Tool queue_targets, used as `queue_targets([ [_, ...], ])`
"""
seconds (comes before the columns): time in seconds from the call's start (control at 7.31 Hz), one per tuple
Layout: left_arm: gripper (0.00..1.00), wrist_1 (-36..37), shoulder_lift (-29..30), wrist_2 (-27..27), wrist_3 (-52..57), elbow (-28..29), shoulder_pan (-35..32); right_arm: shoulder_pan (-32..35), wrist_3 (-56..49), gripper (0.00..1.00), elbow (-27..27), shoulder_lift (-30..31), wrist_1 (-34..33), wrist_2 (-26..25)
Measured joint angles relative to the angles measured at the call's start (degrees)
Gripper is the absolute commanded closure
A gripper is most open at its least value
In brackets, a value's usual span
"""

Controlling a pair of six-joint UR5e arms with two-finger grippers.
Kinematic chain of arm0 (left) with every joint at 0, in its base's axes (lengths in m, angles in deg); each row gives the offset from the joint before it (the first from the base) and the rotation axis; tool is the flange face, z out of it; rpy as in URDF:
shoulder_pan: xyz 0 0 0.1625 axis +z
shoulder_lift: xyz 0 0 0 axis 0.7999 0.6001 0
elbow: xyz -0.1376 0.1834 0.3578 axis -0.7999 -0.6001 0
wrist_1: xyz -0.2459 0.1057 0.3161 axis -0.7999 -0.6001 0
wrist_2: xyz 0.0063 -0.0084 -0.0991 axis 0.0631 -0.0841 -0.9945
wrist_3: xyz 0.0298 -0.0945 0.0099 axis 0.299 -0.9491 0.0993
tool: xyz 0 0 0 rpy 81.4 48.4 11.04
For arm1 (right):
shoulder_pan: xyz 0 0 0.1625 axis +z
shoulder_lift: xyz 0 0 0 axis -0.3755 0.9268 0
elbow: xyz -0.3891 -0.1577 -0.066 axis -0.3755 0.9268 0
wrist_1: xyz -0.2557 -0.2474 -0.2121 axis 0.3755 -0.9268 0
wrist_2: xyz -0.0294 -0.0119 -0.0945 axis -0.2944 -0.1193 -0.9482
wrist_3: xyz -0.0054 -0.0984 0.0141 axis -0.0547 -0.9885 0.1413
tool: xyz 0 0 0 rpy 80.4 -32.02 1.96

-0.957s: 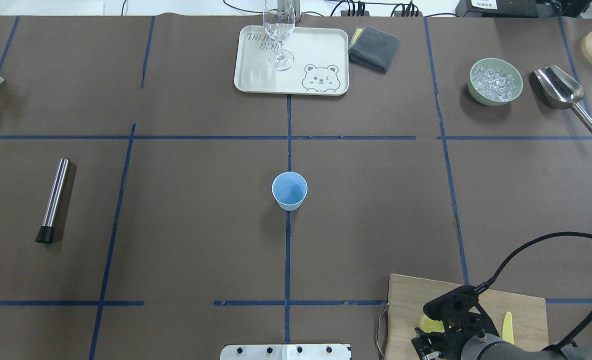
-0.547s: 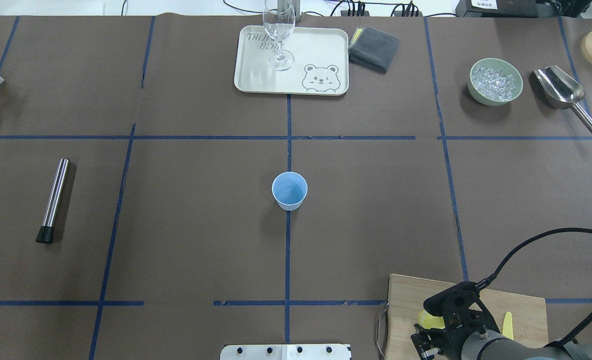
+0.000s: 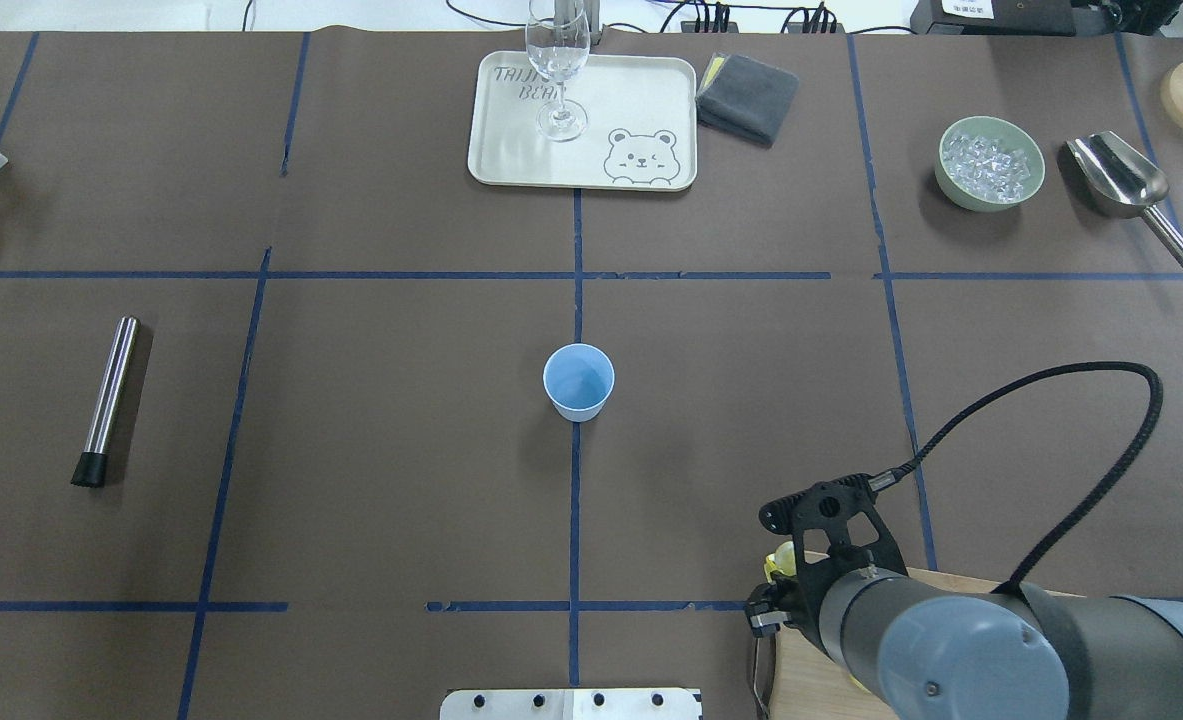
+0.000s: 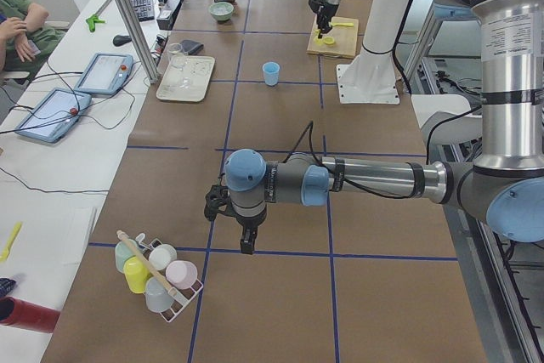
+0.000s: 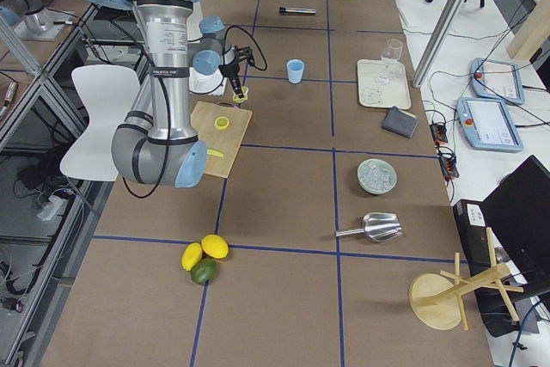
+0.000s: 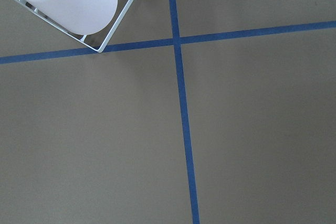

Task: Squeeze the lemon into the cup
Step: 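Lift the lemon slice with the right gripper and carry it over the blue cup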

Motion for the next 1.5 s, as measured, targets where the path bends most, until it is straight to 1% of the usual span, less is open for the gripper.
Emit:
queue_targets([
  [0.14, 0.0, -0.02, 0.01, 0.0, 0.0, -0.01, 0.0, 1.83, -0.06, 1.0, 0.18, -6.51, -6.78, 1.66],
  [0.27, 0.0, -0.03, 0.01, 0.0, -0.02, 0.01, 0.0, 4.07, -0.25, 1.0, 0.86, -12.47, -12.17, 3.35],
  [0.41, 0.0, -0.03, 0.01, 0.0, -0.04, 0.02, 0.0, 6.58, -1.04, 1.0, 2.67, -17.36, -15.04, 5.14],
  [0.55, 0.0, -0.03, 0.01, 0.0, -0.04, 0.0, 0.0, 9.18, -2.4, 1.0, 5.77, -21.68, -16.21, 6.89],
  [0.82, 0.0, -0.15, 0.01, 0.0, -0.08, -0.06, 0.0, 14.37, -5.03, 1.0, 13.87, -29.49, -16.6, 10.65],
  [1.09, 0.0, -0.26, 0.01, 0.0, -0.07, -0.11, 0.0, 17.4, -6.28, 1.0, 22.55, -35.84, -15.23, 12.2],
  [1.37, 0.0, -0.31, 0.01, 0.0, -0.03, -0.13, 0.0, 18.15, -6.46, 1.0, 31.4, -38.6, -8.38, 12.42],
  [1.5, 0.0, -0.35, 0.01, 0.0, -0.04, -0.12, 0.0, 18.23, -6.48, 1.0, 33.65, -38.88, -6.2, 12.42],
])
